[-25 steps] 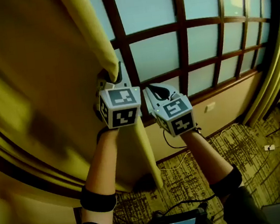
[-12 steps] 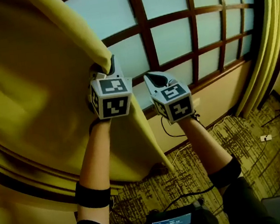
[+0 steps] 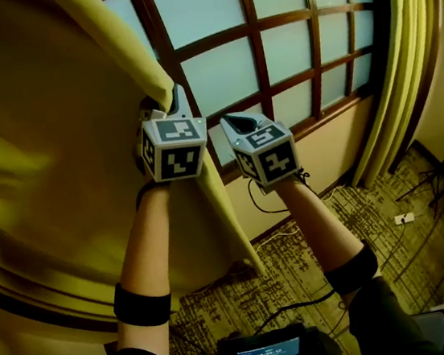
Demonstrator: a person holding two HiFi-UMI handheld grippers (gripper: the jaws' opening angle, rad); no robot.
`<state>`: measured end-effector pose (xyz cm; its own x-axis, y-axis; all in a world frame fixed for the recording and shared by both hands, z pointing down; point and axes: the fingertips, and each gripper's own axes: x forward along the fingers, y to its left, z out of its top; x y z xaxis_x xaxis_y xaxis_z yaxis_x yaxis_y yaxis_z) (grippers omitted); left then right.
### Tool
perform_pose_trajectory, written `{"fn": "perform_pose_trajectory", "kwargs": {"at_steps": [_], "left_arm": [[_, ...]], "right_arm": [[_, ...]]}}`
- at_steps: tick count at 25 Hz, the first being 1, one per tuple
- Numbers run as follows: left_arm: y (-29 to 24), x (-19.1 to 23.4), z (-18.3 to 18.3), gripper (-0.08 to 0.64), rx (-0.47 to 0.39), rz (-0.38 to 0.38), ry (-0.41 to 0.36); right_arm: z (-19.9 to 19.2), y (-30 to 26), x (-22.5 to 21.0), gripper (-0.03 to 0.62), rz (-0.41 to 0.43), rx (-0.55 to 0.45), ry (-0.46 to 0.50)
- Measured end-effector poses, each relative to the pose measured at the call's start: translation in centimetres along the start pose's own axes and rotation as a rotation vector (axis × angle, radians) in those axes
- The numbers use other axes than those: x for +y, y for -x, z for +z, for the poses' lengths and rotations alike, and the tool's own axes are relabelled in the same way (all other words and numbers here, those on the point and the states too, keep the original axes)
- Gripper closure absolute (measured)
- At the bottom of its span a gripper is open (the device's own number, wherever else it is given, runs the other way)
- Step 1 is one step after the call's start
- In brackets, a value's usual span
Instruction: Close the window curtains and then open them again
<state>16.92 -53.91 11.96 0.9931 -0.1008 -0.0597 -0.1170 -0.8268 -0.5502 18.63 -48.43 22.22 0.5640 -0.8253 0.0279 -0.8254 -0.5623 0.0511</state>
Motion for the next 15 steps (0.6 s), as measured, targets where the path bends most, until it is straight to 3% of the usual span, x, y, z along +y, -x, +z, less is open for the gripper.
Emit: {"fn": "perform_pose_trajectory", "kwargs": {"at_steps": [9,15], "left_arm": [[-5.6,-6.2,3.7,0.560,-0.032,-0.083,0.000],[-7.8,-7.3,4.9,0.560,-0.054,-0.129,0.051]], "right_arm": [[-1.9,1.7,-8.1,0.586,-0.064,0.026,-0.022],[-2.1,1.4,-10.8,0.586,-0.102,0.066,0.019]]}}
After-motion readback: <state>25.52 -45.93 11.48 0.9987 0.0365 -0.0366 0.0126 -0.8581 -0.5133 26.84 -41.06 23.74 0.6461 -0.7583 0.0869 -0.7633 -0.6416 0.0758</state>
